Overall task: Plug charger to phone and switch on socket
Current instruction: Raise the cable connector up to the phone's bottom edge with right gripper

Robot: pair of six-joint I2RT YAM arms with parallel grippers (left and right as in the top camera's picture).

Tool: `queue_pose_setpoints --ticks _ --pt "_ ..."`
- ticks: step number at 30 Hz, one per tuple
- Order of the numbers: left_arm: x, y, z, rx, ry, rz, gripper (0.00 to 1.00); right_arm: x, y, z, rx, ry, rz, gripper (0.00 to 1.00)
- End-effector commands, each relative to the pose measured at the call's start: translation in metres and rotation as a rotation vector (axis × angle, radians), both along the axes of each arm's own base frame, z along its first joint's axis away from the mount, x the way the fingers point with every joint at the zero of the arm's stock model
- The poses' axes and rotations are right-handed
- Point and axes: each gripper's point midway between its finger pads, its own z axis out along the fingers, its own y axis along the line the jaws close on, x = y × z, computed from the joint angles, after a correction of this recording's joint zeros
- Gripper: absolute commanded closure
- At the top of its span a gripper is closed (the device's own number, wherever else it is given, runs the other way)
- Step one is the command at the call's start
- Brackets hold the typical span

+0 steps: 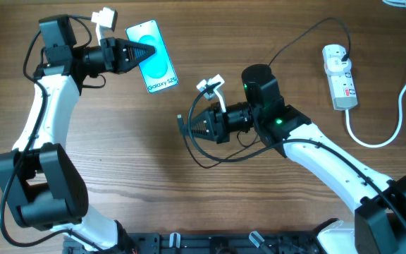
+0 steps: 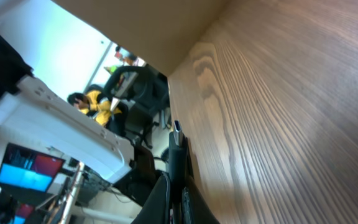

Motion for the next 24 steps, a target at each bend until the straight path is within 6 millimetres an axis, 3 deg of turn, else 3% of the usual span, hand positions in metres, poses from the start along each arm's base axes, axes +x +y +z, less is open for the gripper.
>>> queue_pose_setpoints --ticks 1,4,9,24 --pt "-0.008 -0.008 0.008 -0.034 -0.003 -0.055 0.96 0.009 0.003 -0.012 -0.034 0.068 -0.056 0.96" --pt "-0.015 -0.028 0.008 -0.033 0.002 -0.103 0.96 0.015 0.003 -0.023 -0.059 0.081 -0.082 0.96" --pt "-0.018 -0.042 0.005 -0.021 0.008 -0.126 0.96 0.024 0.003 -0.029 -0.084 0.062 -0.131 0.96" --pt "-0.017 -0.044 -0.001 0.0 0.016 -0.109 0.96 0.036 0.0 -0.017 -0.084 0.058 -0.159 0.95"
